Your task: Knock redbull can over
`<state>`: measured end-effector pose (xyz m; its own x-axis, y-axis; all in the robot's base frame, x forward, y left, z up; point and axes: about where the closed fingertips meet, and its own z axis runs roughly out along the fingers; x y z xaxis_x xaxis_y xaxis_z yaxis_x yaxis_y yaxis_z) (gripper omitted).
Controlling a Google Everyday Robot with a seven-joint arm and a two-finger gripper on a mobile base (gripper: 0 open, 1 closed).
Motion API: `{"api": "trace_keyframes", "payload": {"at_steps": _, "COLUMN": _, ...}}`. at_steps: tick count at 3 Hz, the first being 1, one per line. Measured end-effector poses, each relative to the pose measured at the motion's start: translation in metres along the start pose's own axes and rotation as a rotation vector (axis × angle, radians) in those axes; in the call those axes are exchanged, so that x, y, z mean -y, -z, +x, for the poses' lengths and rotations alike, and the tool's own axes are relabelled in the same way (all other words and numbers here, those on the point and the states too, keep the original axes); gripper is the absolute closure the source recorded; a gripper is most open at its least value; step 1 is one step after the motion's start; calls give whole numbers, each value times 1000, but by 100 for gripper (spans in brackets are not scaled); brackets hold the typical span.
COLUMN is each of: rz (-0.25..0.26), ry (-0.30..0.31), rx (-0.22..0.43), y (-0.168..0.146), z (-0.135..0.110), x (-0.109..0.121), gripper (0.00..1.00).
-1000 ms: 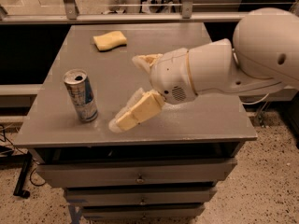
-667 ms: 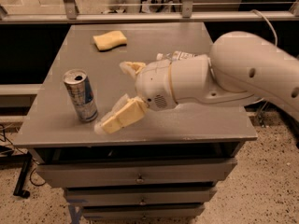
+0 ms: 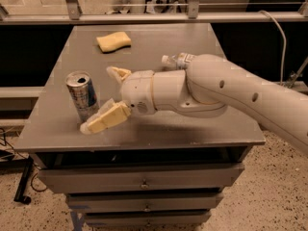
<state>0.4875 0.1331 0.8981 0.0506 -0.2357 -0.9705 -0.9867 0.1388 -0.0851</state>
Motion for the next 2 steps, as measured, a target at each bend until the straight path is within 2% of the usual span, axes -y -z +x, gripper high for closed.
{"api": "trace_keyframes", "payload": {"at_steps": 2, "rz": 41, "ry": -1, "rx": 115, "y": -38, "z": -3, "x": 35, "gripper": 0}}
